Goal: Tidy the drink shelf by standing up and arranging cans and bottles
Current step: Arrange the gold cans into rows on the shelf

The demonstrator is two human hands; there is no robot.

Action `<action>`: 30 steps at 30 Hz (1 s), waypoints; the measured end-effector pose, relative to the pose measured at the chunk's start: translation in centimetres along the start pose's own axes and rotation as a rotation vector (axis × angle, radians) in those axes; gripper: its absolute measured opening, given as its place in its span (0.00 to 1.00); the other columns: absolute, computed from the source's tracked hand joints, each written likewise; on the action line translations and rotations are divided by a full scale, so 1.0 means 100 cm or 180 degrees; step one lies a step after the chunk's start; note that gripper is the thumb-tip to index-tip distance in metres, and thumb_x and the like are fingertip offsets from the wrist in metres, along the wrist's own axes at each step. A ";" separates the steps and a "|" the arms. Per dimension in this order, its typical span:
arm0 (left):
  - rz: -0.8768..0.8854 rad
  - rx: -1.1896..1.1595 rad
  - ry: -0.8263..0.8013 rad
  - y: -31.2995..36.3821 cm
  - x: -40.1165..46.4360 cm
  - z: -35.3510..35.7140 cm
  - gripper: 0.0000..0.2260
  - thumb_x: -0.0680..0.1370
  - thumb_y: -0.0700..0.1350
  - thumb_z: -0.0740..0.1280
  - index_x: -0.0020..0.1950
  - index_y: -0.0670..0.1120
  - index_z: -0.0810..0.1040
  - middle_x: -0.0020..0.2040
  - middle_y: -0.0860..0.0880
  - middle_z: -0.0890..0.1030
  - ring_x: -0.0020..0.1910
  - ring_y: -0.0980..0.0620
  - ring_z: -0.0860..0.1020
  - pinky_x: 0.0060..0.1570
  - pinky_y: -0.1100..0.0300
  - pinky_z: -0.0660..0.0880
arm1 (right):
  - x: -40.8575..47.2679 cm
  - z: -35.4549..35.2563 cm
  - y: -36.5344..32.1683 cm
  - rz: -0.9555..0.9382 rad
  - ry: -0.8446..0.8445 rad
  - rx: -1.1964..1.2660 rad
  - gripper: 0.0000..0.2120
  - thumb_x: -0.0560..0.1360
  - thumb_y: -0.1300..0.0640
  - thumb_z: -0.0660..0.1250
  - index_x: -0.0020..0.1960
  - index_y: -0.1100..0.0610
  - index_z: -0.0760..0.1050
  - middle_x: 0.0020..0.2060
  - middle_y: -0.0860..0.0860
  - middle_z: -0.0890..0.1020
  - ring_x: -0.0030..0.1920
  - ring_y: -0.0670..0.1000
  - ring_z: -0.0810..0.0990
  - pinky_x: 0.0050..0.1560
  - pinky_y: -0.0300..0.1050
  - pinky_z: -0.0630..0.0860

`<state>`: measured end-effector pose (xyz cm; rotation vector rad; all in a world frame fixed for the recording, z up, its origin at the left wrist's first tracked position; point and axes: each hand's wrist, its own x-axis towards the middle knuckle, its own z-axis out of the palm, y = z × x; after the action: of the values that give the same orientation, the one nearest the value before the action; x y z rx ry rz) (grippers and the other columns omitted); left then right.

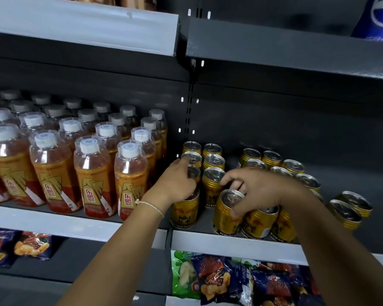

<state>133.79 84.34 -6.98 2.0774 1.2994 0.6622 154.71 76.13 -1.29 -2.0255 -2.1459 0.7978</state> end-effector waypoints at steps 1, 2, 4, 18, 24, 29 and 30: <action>0.0057 0.0099 0.0089 0.002 -0.003 0.001 0.28 0.81 0.45 0.60 0.79 0.48 0.54 0.79 0.45 0.57 0.78 0.46 0.54 0.71 0.59 0.56 | -0.001 0.002 0.001 -0.0038 0.0086 0.0023 0.37 0.60 0.48 0.83 0.66 0.37 0.72 0.53 0.40 0.80 0.50 0.46 0.83 0.51 0.53 0.84; 0.0165 0.0189 0.0216 0.004 -0.007 0.003 0.27 0.81 0.46 0.60 0.79 0.47 0.56 0.79 0.45 0.57 0.78 0.46 0.53 0.71 0.59 0.56 | -0.001 0.003 0.001 -0.0059 0.0172 0.0076 0.38 0.58 0.46 0.82 0.65 0.38 0.72 0.51 0.41 0.81 0.49 0.46 0.83 0.50 0.54 0.84; 0.0529 0.0315 0.0484 0.008 -0.015 0.003 0.23 0.81 0.46 0.60 0.76 0.45 0.63 0.77 0.44 0.63 0.76 0.46 0.58 0.70 0.58 0.59 | -0.002 0.006 0.000 -0.0063 0.0346 0.0212 0.40 0.54 0.42 0.82 0.65 0.40 0.74 0.49 0.42 0.82 0.47 0.45 0.84 0.50 0.54 0.84; 0.1085 0.0393 0.0374 -0.007 -0.043 0.007 0.22 0.81 0.39 0.58 0.76 0.47 0.66 0.77 0.48 0.63 0.78 0.52 0.54 0.74 0.64 0.46 | 0.009 0.041 -0.018 -0.0074 0.1383 0.0394 0.40 0.55 0.34 0.78 0.64 0.45 0.75 0.43 0.41 0.83 0.45 0.41 0.82 0.39 0.38 0.79; 0.1107 0.0260 0.0327 -0.010 -0.041 0.011 0.21 0.82 0.39 0.58 0.76 0.46 0.66 0.77 0.48 0.62 0.79 0.52 0.51 0.73 0.66 0.46 | 0.006 0.047 -0.011 -0.0117 0.1479 0.0691 0.36 0.59 0.39 0.82 0.63 0.46 0.76 0.44 0.45 0.86 0.44 0.44 0.85 0.49 0.49 0.84; 0.1145 0.0197 0.0438 -0.015 -0.042 0.014 0.21 0.82 0.39 0.58 0.75 0.46 0.67 0.77 0.49 0.63 0.78 0.54 0.51 0.68 0.75 0.42 | 0.007 0.049 -0.012 -0.0140 0.1530 0.0481 0.37 0.61 0.37 0.81 0.66 0.46 0.74 0.47 0.43 0.85 0.45 0.43 0.84 0.49 0.46 0.83; 0.1114 0.0114 0.0458 -0.016 -0.043 0.015 0.20 0.82 0.39 0.58 0.75 0.47 0.67 0.77 0.49 0.62 0.78 0.54 0.51 0.70 0.72 0.44 | 0.007 0.048 -0.012 -0.0144 0.1500 0.0473 0.37 0.61 0.37 0.80 0.66 0.46 0.74 0.48 0.43 0.85 0.46 0.43 0.84 0.49 0.46 0.83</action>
<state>132.12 80.65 -9.57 2.3484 1.0339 0.9604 151.60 75.32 -5.09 -1.8528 -1.8039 0.4040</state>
